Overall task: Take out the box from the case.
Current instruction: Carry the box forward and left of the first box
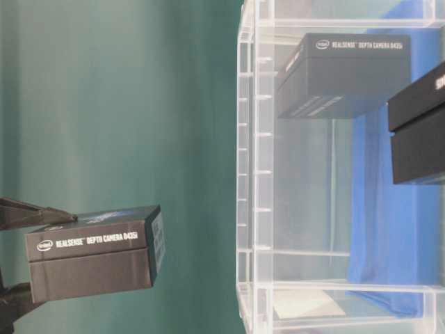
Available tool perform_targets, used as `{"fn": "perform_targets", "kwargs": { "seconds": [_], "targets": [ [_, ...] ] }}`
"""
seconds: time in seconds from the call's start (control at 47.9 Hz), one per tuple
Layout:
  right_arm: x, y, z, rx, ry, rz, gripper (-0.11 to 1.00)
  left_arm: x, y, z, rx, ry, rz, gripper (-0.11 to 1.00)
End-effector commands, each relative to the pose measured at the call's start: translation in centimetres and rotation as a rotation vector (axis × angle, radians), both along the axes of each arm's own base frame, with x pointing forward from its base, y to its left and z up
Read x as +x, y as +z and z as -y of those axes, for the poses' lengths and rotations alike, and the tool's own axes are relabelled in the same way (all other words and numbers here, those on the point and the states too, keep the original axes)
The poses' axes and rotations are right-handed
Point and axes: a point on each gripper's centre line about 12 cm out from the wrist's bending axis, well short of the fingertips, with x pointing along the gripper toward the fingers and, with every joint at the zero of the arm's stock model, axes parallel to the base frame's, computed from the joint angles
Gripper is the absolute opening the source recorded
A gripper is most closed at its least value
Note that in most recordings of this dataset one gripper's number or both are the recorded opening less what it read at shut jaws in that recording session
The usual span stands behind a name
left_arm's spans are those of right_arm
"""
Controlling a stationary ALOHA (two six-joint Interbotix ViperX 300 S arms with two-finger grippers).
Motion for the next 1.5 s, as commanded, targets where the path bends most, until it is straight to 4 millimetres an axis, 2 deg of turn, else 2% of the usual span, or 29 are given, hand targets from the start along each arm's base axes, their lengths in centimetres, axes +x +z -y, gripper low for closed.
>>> {"fn": "perform_targets", "kwargs": {
  "seconds": [0.0, 0.209, 0.605, 0.897, 1.043, 1.294, 1.481],
  "targets": [
    [0.0, 0.6, 0.0, -0.018, 0.004, 0.020, 0.94, -0.6, 1.2, 0.8, 0.011, -0.012, 0.032, 0.61],
    [-0.1, 0.7, 0.1, -0.027, 0.004, 0.014, 0.94, -0.7, 0.6, 3.6, -0.005, -0.027, 0.013, 0.60],
    [-0.1, 0.7, 0.1, -0.029, 0.004, 0.015, 0.94, -1.2, -0.9, 12.0, -0.066, 0.002, 0.007, 0.60],
    [0.0, 0.7, 0.0, -0.028, 0.010, 0.014, 0.94, -1.4, -1.0, 16.7, -0.102, 0.022, 0.012, 0.60],
    [0.0, 0.7, 0.0, -0.029, 0.012, 0.015, 0.94, -1.5, -1.2, 17.5, -0.108, 0.029, 0.009, 0.60],
    [0.0, 0.7, 0.0, -0.028, 0.010, 0.014, 0.94, -1.5, -1.7, 17.3, -0.090, 0.035, -0.004, 0.60],
    [0.0, 0.7, 0.0, -0.028, 0.009, 0.014, 0.94, -0.8, -3.9, 17.7, -0.086, 0.025, -0.010, 0.60]
  ]
}}
